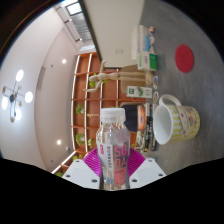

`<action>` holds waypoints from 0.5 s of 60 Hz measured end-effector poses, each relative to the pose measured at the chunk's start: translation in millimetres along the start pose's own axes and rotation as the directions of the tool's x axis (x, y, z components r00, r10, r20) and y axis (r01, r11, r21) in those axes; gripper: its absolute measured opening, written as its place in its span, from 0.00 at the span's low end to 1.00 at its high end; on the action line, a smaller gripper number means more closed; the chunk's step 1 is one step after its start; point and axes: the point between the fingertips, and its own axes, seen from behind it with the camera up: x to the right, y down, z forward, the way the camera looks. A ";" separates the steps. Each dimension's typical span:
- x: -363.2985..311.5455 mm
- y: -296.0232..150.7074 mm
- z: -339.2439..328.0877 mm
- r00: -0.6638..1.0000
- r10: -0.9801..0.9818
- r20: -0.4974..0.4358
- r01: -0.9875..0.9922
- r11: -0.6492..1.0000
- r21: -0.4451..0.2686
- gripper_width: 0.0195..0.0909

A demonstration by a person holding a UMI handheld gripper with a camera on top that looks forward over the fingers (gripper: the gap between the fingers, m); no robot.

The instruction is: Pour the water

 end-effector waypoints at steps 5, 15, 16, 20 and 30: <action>-27.0 -20.7 -4.4 0.952 -0.307 0.009 0.307 0.951 0.022 0.18; -55.2 -86.9 -7.4 0.519 -0.845 -0.133 0.855 0.516 0.056 0.18; -54.7 -95.2 -7.4 0.456 -0.876 -0.158 0.889 0.455 0.046 0.20; -39.8 -133.0 -9.3 0.217 -0.935 -0.281 0.974 0.225 0.005 0.20; -6.2 -210.4 -17.7 -0.101 -0.884 -0.457 0.986 -0.029 -0.162 0.20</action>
